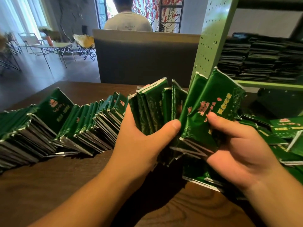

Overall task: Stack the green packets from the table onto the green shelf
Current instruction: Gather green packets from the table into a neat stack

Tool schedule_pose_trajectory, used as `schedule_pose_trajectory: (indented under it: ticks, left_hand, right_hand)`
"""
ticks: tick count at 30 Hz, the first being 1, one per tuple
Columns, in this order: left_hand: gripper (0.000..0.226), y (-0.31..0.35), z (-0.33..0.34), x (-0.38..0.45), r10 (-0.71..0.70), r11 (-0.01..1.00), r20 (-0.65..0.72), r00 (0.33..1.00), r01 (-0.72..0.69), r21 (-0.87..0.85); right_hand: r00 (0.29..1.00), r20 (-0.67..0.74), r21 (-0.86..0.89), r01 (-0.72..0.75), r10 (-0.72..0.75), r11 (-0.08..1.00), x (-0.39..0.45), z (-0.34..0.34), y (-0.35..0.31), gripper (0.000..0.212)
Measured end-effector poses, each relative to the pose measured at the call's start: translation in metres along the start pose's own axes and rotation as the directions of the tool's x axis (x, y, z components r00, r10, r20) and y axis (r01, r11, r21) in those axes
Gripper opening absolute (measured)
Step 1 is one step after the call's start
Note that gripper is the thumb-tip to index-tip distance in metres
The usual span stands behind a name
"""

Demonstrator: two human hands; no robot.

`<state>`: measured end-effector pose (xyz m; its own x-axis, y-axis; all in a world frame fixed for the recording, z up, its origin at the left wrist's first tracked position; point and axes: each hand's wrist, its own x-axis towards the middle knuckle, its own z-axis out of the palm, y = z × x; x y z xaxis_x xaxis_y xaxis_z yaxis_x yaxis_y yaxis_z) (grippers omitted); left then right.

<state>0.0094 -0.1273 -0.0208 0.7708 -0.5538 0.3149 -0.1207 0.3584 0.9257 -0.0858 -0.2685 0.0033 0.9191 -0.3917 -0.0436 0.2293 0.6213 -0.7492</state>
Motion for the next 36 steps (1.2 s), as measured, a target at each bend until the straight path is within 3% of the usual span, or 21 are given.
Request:
schedule_pose_trajectory:
  ticks: [2,6,12,15,21,25,28,30,34,36]
  left_hand:
    - [0.065,0.001,0.001,0.001,-0.050,0.994,0.004,0.999,0.051,-0.102]
    - [0.062,0.000,0.000,0.006,-0.162,0.936,0.055,0.985,0.171,-0.307]
    - [0.054,-0.001,-0.001,0.008,-0.222,0.899,0.016,0.975,0.211,-0.383]
    - [0.056,0.000,-0.001,0.008,-0.206,0.922,-0.036,0.978,0.182,-0.343]
    - [0.039,0.004,0.001,0.007,-0.151,0.958,-0.154,0.976,0.106,-0.266]
    - [0.041,0.005,0.000,0.006,-0.017,0.996,-0.194,0.981,0.000,-0.088]
    - [0.044,0.003,-0.001,0.005,0.087,0.995,-0.202,0.976,-0.077,0.056]
    - [0.050,0.002,0.000,0.004,0.152,0.978,-0.189,0.970,-0.121,0.167]
    - [0.065,-0.001,0.000,0.001,0.210,0.947,-0.144,0.967,-0.165,0.276]
    - [0.064,-0.004,-0.001,0.002,0.202,0.952,-0.144,0.969,-0.159,0.263]
  right_hand:
    - [1.000,0.027,0.000,-0.006,0.006,1.000,-0.001,0.001,-0.002,0.053]
    - [0.998,0.066,-0.049,0.005,-0.002,0.999,-0.001,0.003,-0.003,0.033]
    - [0.999,0.002,-0.067,0.052,-0.052,0.996,0.002,-0.003,-0.007,0.032]
    - [0.987,-0.070,-0.208,0.127,-0.144,0.970,0.002,-0.005,-0.007,0.049]
    - [0.942,-0.168,-0.404,0.204,-0.292,0.892,0.002,-0.005,-0.005,0.017]
    - [0.914,-0.207,-0.579,0.174,-0.350,0.796,0.003,-0.007,-0.001,0.019]
    - [0.853,-0.135,-0.803,0.204,-0.504,0.561,0.002,-0.011,0.001,0.018]
    - [0.842,-0.047,-0.851,0.248,-0.537,0.464,0.001,-0.009,0.003,0.022]
    - [0.867,0.113,-0.824,0.355,-0.486,0.441,0.000,-0.005,0.007,0.021]
    - [0.887,0.189,-0.777,0.397,-0.421,0.488,-0.003,-0.005,0.008,0.033]
